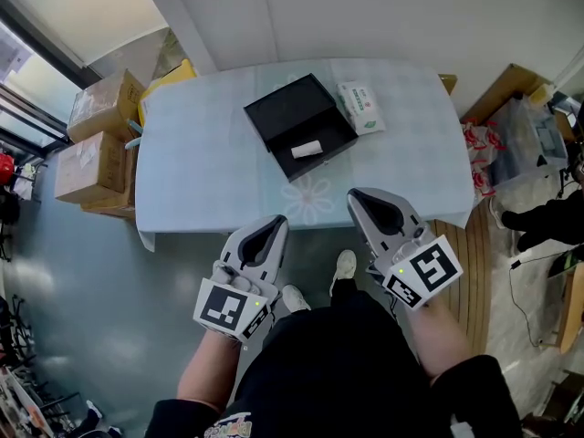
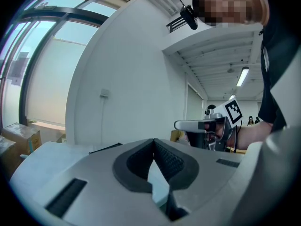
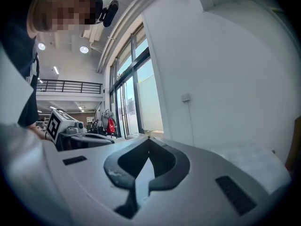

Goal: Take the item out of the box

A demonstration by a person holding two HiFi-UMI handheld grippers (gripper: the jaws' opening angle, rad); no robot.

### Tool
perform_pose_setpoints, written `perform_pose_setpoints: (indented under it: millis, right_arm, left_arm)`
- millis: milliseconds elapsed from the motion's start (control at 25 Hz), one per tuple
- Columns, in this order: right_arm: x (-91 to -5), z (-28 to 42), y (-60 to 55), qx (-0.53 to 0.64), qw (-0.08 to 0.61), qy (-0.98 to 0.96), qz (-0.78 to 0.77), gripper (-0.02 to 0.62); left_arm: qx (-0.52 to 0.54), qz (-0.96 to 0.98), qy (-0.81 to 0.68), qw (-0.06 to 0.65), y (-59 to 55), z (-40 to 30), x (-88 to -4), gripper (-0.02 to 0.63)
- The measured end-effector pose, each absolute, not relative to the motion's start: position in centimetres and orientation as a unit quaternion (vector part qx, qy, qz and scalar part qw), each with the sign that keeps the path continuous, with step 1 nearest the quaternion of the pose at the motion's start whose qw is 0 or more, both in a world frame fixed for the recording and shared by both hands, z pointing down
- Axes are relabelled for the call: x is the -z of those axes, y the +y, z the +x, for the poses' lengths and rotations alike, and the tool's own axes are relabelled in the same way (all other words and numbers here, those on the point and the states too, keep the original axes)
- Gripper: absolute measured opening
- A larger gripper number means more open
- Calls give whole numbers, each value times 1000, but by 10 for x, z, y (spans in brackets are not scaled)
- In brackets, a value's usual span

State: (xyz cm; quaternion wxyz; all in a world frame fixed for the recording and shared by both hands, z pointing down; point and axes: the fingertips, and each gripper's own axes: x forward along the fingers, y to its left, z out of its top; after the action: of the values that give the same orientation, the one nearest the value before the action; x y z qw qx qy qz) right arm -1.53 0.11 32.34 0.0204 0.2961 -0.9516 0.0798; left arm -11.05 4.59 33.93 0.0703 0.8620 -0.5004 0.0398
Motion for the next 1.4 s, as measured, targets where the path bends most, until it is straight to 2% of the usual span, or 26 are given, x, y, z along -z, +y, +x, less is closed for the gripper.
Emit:
perform_pose_setpoints:
  millis: [880, 1400]
  right_arm:
    - [-340, 12, -97, -92, 32, -967, 234, 9]
    - [-344, 46, -141, -105, 13, -970, 220, 9]
  left_arm:
    - [-50, 820, -564, 84, -39, -86, -356, 9]
    - [-90, 803, -585, 75, -79, -66, -371, 9]
